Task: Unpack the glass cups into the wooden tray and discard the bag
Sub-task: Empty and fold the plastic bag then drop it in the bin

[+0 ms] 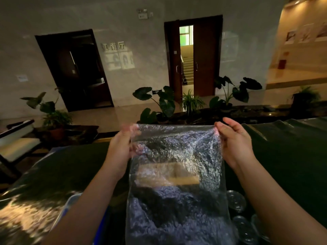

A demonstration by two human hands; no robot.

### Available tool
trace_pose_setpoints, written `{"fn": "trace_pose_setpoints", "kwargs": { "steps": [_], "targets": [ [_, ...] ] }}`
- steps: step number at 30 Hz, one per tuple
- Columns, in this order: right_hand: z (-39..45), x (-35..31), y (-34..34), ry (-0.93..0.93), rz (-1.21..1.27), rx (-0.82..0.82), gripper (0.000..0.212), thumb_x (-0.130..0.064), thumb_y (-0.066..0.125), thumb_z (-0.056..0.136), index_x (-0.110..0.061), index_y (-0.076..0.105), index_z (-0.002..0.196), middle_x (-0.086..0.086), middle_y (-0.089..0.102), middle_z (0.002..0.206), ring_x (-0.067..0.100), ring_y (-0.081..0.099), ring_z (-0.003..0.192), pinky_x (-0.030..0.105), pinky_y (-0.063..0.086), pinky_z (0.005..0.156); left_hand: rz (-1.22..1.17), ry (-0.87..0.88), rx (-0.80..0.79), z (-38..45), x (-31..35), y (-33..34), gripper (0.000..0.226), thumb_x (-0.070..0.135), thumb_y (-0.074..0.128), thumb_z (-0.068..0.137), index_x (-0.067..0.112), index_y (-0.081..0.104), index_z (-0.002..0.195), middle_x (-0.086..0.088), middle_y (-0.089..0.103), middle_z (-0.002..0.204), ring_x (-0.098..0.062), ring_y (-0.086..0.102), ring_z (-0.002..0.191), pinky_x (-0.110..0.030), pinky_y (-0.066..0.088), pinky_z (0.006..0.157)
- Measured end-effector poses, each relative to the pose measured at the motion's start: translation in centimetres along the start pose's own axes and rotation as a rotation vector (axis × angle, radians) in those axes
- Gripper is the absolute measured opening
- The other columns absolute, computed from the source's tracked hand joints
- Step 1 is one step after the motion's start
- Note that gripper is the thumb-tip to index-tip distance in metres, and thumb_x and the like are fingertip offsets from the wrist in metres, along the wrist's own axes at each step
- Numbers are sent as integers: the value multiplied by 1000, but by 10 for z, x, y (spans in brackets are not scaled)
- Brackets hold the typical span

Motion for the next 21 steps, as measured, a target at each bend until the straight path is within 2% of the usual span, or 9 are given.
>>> {"fn": "trace_pose_setpoints", "kwargs": {
  "steps": [3, 6, 8, 10, 11, 13, 16, 19, 21],
  "targets": [
    [2, 0, -2, 10, -3, 20, 30, 4, 66, 88, -11, 62, 114, 3, 79, 82, 14, 75, 76, 27, 60, 70, 126, -25, -69, -7, -8, 5, 21, 40, 58, 91, 28, 75, 91, 4, 76, 89, -15, 73, 80, -30, 56, 65],
    [4, -6, -6, -35, -72, 40, 30, -5, 71, 87, -13, 62, 115, 2, 80, 84, 14, 74, 73, 27, 60, 64, 169, 77, 30, -8, -6, -5, 15, 25, 59, 95, 29, 73, 93, 8, 74, 79, -9, 69, 64, -23, 52, 56],
    [7, -2, -6, 14, -108, -8, 40, -33, 75, 83, -18, 62, 118, 2, 80, 96, 18, 75, 87, 31, 61, 70, 128, 138, 87, -6, 0, -9, 15, 24, 57, 97, 26, 72, 96, 4, 69, 70, -5, 60, 50, -19, 47, 45],
    [1, 16, 7, 178, -228, -189, 65, -64, 68, 70, -29, 56, 124, 4, 75, 111, 23, 72, 103, 40, 58, 85, 122, 189, 153, -3, 8, -13, 14, 25, 57, 97, 24, 71, 97, 2, 67, 71, -2, 56, 46, -17, 43, 38],
    [-6, 25, 15, 242, -334, -288, 72, -70, 66, 66, -31, 56, 125, 5, 74, 114, 24, 71, 105, 42, 56, 88, 149, 212, 178, -1, 11, -16, 14, 27, 57, 97, 23, 71, 99, 2, 67, 72, -1, 56, 45, -16, 42, 36],
    [-15, 39, 20, 273, -461, -373, 59, -57, 72, 72, -20, 68, 117, 8, 76, 107, 24, 73, 95, 40, 57, 82, 215, 260, 205, 1, 17, -18, 19, 34, 57, 95, 21, 71, 99, 5, 69, 70, -1, 57, 47, -16, 43, 37],
    [-13, 36, 16, 204, -358, -221, 16, -23, 68, 90, -9, 72, 93, 11, 71, 76, 16, 67, 61, 24, 54, 51, 243, 220, 181, 3, 13, -15, 42, 61, 54, 83, 24, 72, 90, -1, 72, 74, -10, 64, 54, -28, 53, 49],
    [-8, 25, 9, 110, -345, -99, 12, -16, 59, 98, -9, 68, 97, 6, 64, 67, 10, 58, 49, 19, 45, 41, 218, -28, 56, 4, -9, 0, 71, 81, 42, 67, 22, 72, 91, -5, 74, 78, -11, 69, 57, -24, 56, 49],
    [-8, 22, 6, 91, -344, -62, 13, -19, 60, 98, -10, 70, 96, 4, 62, 62, 10, 55, 46, 20, 44, 40, 215, -81, -23, 1, -15, 8, 66, 76, 44, 69, 20, 71, 93, 0, 72, 72, -8, 69, 55, -20, 53, 45]
  ]
}}
Point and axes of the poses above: each hand's wrist, its own z-axis towards the middle knuckle, its own y-axis out of the palm, x = y × z, the point moved 9 cm from there along z, towards the middle knuckle
